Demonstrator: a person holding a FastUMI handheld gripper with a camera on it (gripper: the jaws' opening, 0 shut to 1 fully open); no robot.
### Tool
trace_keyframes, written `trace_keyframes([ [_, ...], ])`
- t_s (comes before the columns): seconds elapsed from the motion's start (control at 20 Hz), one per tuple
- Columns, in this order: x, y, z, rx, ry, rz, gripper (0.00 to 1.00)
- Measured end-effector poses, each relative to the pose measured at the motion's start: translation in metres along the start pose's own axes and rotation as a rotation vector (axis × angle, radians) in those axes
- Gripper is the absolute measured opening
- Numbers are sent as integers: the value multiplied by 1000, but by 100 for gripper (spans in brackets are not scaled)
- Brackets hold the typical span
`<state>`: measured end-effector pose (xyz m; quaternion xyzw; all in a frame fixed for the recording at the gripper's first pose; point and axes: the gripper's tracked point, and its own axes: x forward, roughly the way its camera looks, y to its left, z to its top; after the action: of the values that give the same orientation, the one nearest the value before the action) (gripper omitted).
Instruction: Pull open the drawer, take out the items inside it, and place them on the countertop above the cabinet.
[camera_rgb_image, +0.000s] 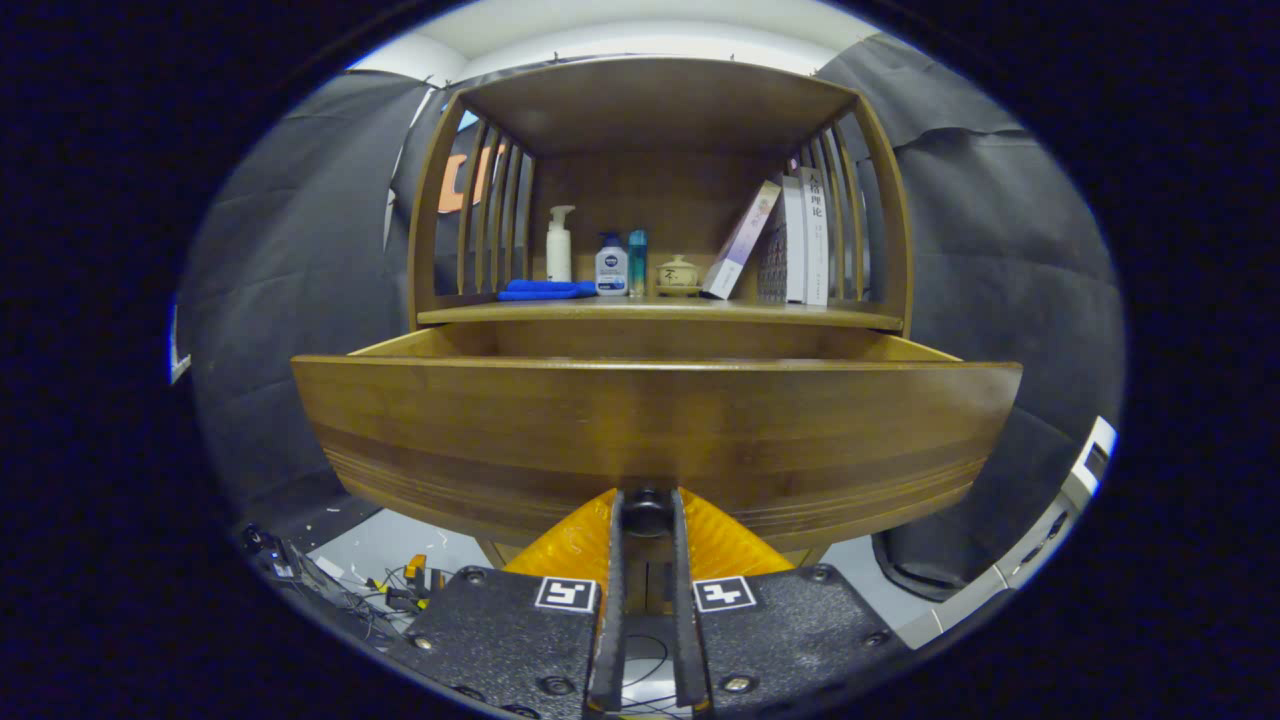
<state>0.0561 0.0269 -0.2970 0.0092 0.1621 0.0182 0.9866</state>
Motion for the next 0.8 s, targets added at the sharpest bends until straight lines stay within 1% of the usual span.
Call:
trace_keyframes([
  [0.1,-10,-7,13,54,-37,-8,40],
  [0.25,-26,-21,47,61,-108,-35,66],
  [0.45,-46,-28,99,115,-193,-19,100],
  [0.6,-54,-35,138,132,-226,-25,100],
  [0.8,-50,-33,188,148,-246,-1,100],
])
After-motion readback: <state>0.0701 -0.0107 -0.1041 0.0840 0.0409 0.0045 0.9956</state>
